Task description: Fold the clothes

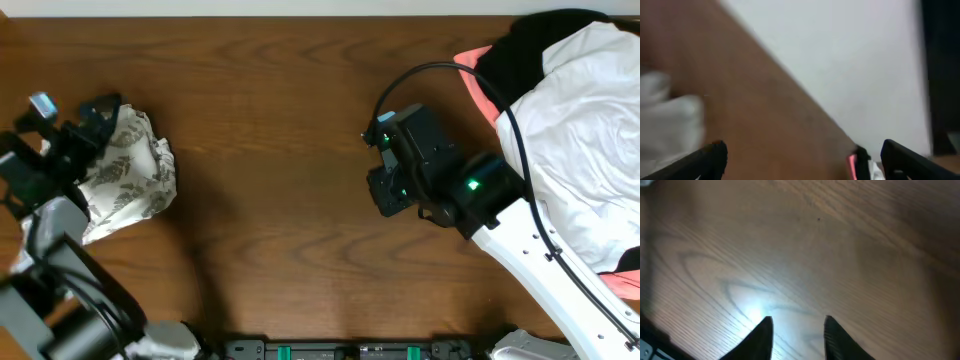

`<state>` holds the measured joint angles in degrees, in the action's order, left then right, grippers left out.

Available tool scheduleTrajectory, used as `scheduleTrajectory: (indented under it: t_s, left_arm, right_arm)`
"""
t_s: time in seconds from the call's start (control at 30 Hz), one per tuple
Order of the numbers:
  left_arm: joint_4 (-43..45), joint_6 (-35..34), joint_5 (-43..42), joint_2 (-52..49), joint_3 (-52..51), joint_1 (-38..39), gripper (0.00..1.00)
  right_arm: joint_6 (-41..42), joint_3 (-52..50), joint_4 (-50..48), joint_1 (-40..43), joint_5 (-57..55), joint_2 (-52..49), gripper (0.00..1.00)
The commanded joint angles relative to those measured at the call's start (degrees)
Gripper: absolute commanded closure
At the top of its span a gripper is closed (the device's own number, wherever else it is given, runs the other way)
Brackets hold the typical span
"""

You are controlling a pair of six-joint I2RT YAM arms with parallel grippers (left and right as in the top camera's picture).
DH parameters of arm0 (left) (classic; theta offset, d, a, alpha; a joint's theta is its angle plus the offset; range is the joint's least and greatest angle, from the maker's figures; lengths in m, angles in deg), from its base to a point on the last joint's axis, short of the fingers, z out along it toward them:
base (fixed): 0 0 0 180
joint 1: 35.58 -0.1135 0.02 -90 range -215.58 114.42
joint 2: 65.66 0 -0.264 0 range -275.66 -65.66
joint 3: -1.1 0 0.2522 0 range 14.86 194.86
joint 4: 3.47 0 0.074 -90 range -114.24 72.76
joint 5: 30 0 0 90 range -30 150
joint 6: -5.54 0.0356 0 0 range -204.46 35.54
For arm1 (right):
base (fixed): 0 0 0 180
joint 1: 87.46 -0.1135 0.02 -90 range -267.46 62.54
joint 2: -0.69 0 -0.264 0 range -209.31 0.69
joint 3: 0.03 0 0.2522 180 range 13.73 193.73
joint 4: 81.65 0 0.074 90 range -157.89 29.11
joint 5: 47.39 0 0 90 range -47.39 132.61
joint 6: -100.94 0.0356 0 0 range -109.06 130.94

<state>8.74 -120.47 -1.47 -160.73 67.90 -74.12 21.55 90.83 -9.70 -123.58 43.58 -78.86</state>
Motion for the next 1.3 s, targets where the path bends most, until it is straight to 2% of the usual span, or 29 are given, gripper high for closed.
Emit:
scheduleTrajectory:
  t_s: [0.0,0.13,0.23,0.3,0.47,0.67,0.77,0.97,1.27]
  left_arm:
    - [-2.45,1.53,-3.45,6.19,1.38,2.56,0.02]
    - [-12.15,9.9,-1.38,12.0,1.38,7.19,0.02]
    - [-24.04,17.51,6.12,15.76,1.38,12.39,0.02]
    - [-31.32,21.97,12.59,17.7,1.38,16.63,0.02]
    - [-42.75,28.3,27.87,20.48,1.38,28.94,0.02]
    - [-51.78,28.7,49.03,21.14,1.75,43.43,0.02]
    - [-55.8,28.65,56.81,21.27,1.77,46.84,0.02]
    - [-61.7,28.48,57.92,24.35,1.99,45.59,0.02]
    - [-69.29,27.41,59.89,40.33,2.01,42.73,0.02]
  right_arm:
    - [-0.37,-0.33,-0.31,0.26,-0.7,-0.09,0.58]
    - [-0.37,-0.33,-1.38,0.26,-0.72,-0.09,0.34]
    - [-0.37,-0.33,-3.45,0.26,-0.74,-0.09,0.12]
    - [-0.37,-0.33,-5.16,0.28,-0.76,-0.09,0.01]
    - [-0.35,-0.31,-10.19,1.81,-0.76,-0.09,0.01]
    - [-0.37,-0.33,-14.97,9.11,-0.76,-0.2,0.01]
    - [-0.39,-0.33,-15.54,14.51,-0.76,-0.31,0.01]
    - [0.2,-0.31,-9.2,21.66,-0.33,0.04,0.01]
    - [5.35,-1.01,-0.98,20.48,-4.85,8.31,0.01]
